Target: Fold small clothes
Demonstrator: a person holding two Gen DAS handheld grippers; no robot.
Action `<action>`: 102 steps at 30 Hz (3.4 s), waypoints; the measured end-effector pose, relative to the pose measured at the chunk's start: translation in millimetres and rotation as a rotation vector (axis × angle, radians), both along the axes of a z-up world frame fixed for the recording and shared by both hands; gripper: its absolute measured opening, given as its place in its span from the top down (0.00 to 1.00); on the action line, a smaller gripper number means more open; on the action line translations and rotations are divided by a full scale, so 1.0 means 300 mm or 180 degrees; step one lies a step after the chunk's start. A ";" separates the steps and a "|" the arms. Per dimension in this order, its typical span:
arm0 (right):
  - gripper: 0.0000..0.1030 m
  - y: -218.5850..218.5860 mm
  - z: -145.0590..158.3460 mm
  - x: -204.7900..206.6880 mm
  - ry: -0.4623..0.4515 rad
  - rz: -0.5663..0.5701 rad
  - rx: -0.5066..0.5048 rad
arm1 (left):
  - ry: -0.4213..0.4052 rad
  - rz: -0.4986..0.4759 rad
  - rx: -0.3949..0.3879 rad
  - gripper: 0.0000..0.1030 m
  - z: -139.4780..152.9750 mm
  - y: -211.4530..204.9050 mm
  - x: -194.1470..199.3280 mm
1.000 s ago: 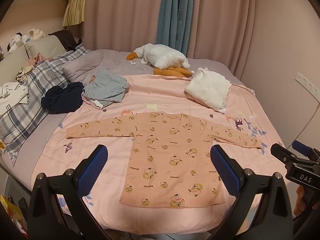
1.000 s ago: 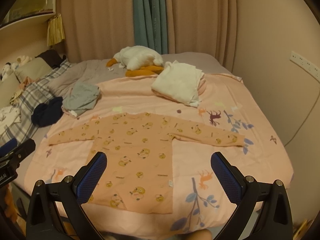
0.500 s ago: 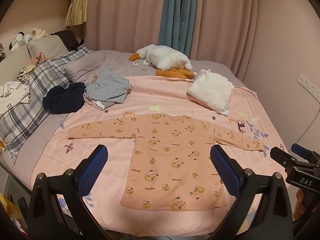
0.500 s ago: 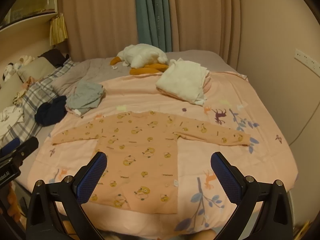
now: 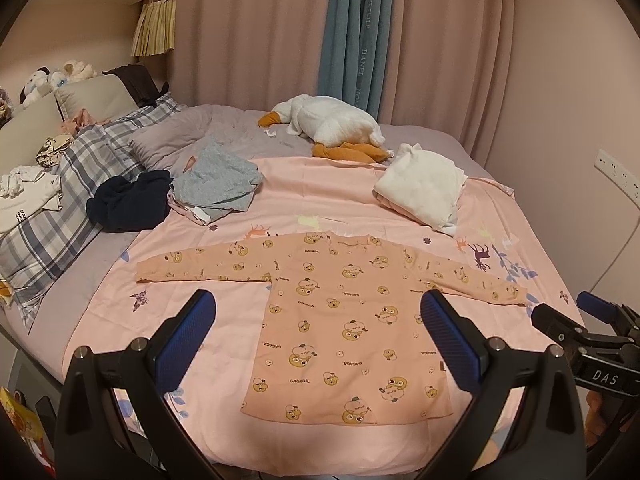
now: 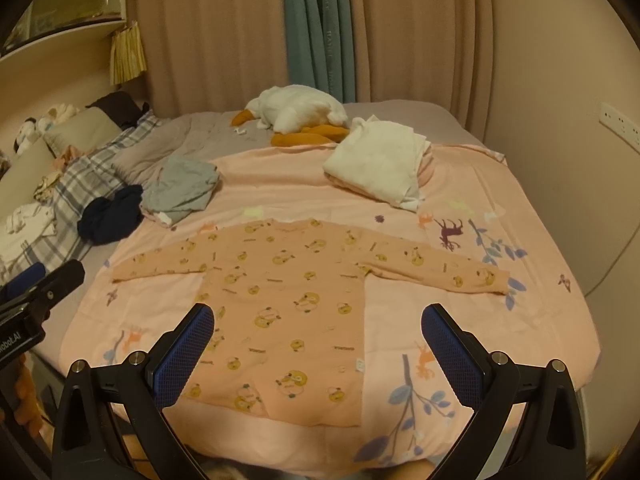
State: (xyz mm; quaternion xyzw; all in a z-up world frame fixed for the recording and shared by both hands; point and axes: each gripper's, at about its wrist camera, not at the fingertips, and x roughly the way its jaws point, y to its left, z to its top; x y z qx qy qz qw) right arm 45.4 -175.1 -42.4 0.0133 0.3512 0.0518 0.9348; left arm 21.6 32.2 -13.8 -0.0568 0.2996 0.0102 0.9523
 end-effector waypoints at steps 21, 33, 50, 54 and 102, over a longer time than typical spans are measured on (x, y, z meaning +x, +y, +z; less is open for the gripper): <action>0.00 0.023 0.029 -0.023 -0.0216 0.0085 -0.0109 | -0.0008 -0.0004 0.0052 0.01 0.000 -0.010 -0.010; 0.00 0.024 0.026 -0.037 -0.0273 0.0059 -0.0088 | -0.0038 -0.0023 0.0067 0.01 0.012 -0.022 -0.013; 0.00 0.027 0.034 -0.052 -0.0392 0.0066 -0.0119 | -0.0081 -0.0017 0.0094 0.01 0.013 -0.039 -0.022; 0.00 0.021 0.031 -0.056 -0.0388 0.0074 -0.0088 | -0.0078 -0.0008 0.0102 0.01 0.008 -0.040 -0.022; 0.00 -0.845 -0.717 0.719 0.1086 -0.1251 0.1433 | 0.1719 0.0130 -0.1325 0.26 -0.912 0.374 0.947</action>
